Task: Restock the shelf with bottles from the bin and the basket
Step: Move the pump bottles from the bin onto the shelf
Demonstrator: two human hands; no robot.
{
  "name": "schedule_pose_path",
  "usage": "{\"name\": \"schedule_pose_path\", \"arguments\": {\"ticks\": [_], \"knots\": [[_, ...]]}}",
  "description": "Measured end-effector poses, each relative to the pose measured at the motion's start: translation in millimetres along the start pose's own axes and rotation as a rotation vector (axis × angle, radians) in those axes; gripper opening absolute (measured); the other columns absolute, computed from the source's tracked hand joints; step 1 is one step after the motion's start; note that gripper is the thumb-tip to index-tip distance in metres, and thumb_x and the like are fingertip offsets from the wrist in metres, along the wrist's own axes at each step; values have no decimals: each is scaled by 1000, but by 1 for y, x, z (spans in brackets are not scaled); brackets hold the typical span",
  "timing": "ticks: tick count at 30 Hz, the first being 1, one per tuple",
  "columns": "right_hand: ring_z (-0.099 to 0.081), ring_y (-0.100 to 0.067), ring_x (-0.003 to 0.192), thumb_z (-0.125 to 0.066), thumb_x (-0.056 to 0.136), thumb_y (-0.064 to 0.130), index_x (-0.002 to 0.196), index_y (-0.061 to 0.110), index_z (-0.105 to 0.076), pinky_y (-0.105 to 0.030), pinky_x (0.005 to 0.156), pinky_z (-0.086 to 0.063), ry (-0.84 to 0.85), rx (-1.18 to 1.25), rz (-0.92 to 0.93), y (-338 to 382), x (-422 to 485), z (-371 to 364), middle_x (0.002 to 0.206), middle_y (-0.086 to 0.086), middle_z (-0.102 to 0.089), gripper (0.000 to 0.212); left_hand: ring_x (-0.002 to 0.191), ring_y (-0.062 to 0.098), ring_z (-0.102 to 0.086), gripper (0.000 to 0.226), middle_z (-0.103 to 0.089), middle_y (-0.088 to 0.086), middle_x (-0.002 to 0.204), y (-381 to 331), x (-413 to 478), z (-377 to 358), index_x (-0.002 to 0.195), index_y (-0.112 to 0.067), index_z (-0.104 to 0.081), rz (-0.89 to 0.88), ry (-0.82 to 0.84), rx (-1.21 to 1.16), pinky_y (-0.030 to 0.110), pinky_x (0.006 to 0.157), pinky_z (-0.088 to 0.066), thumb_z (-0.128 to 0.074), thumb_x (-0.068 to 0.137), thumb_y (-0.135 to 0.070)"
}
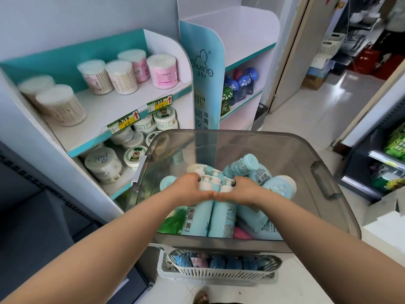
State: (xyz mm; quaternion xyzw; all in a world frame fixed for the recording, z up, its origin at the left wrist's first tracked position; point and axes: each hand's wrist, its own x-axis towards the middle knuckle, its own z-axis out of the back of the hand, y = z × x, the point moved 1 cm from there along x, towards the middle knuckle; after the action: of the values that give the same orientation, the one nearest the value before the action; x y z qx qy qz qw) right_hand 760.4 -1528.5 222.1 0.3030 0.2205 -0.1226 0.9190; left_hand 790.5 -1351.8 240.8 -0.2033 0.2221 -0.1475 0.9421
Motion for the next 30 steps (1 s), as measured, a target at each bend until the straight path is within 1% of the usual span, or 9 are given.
{"name": "schedule_pose_path", "arguments": {"ticks": [3,6,10,14,18,21,25,28,30], "knots": [[-56,-16,99,-82,60,49,112,20,-47,-28,80,-46,34,183,16,4,-3,0,110,2,-57,69,57,10,-50,33,-53,-5,64,4,1,4,65,-22,-53,45,54,-154,22,51,-40,-70,78,-47],[-58,-16,100,-84,62,40,116,20,-44,-29,76,-48,93,286,43,5,-3,-1,108,4,-58,71,71,12,-56,28,-61,-2,81,9,3,6,85,-18,-61,47,54,-228,24,62,-47,-70,79,-43],[-67,-21,98,-81,71,17,115,13,-56,-41,86,-56,187,549,57,-2,-6,5,106,-5,-70,51,95,16,-61,48,-62,2,106,10,-1,3,115,-17,-52,68,99,-497,29,80,-52,-71,77,-40],[-68,-25,94,-76,76,10,106,8,-61,-44,86,-55,103,643,109,-10,-16,26,102,-10,-71,34,103,26,-66,54,-67,10,114,10,-12,15,122,-10,-56,41,168,-734,43,95,-50,-74,76,-32],[-63,-19,84,-73,80,7,95,14,-59,-33,71,-54,-38,681,254,0,-39,65,92,-6,-66,22,90,17,-67,21,-69,9,104,-3,-34,42,108,-12,-60,-54,26,-826,26,82,-54,-65,87,-10],[-61,-23,94,-68,81,-1,93,17,-62,-45,91,-50,-58,761,394,18,-61,96,95,-5,-65,23,88,17,-64,23,-67,9,101,-17,-59,69,110,-11,-58,-127,-96,-874,27,83,-52,-62,88,-6],[-60,-17,96,-60,83,-7,101,18,-62,-36,93,-49,-27,841,566,54,-95,125,101,0,-64,30,95,18,-64,20,-68,6,102,-27,-103,105,106,-14,-59,-173,-257,-912,32,89,-51,-62,87,-8],[-63,-12,90,-64,77,-5,102,18,-62,-27,80,-55,9,901,695,85,-113,135,96,3,-68,34,89,17,-66,16,-70,5,97,-24,-139,125,101,-15,-62,-175,-385,-967,28,80,-55,-62,86,-9],[-67,-7,82,-74,59,10,102,17,-62,-22,69,-55,76,939,769,109,-122,134,87,7,-72,45,87,17,-67,17,-71,5,97,-17,-167,138,102,-15,-63,-148,-490,-974,26,76,-56,-64,86,-10]]}}
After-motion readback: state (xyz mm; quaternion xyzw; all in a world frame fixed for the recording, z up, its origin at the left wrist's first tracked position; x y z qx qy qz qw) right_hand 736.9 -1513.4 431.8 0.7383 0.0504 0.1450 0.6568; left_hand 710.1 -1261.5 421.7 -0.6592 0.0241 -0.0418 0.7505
